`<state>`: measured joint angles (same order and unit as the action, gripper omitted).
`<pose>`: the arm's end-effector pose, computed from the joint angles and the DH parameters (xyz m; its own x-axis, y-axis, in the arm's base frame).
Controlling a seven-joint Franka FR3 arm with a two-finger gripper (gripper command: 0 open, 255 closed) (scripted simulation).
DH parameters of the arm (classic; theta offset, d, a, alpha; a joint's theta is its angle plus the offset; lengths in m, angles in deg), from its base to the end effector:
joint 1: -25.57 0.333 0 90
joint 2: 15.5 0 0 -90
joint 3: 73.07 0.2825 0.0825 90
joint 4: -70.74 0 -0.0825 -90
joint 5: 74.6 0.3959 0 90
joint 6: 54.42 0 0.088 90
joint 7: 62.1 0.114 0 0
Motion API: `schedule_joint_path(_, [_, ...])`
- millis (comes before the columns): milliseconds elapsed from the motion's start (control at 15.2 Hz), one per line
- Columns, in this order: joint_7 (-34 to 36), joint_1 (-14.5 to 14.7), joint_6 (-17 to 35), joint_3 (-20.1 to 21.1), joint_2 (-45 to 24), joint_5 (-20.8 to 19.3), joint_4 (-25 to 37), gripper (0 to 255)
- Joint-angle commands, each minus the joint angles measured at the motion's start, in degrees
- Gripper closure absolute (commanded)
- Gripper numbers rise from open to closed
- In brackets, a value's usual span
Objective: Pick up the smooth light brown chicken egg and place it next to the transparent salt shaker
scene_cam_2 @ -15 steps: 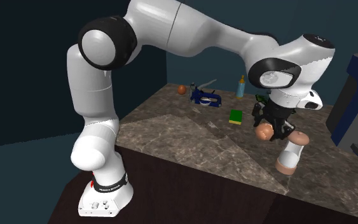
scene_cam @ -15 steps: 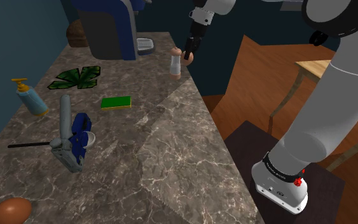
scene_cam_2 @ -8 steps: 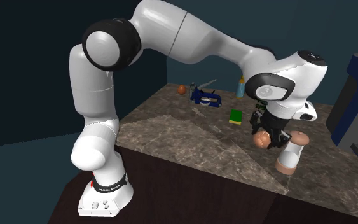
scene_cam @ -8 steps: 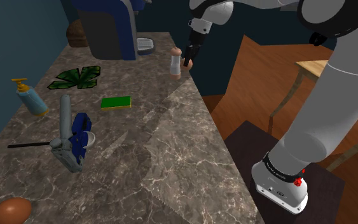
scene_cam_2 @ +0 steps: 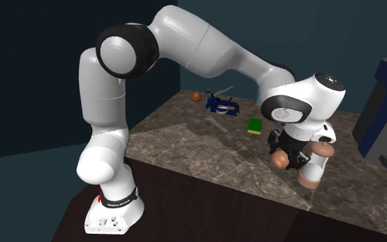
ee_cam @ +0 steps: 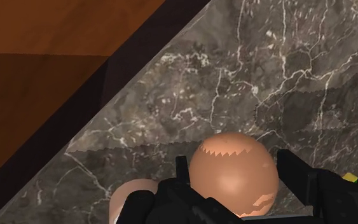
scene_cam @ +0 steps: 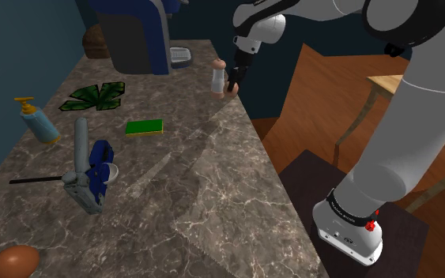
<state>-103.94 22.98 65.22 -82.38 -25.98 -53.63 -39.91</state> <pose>0.5925 -0.1024 0.3495 0.9382 0.3112 0.1516 0.3403 -0.9094 -0.2390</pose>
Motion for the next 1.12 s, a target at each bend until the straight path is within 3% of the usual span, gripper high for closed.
schedule_joint_path(0, [-0.6, 0.0, 1.3, 0.1, -0.7, 0.4, -0.7, 255])
schedule_joint_path(594, [-3.2, -0.1, 7.2, 0.6, -4.2, 2.5, -3.4, 255])
schedule_joint_path(1056, [-3.2, -0.1, 7.2, 0.6, -4.2, 2.5, -3.4, 255])
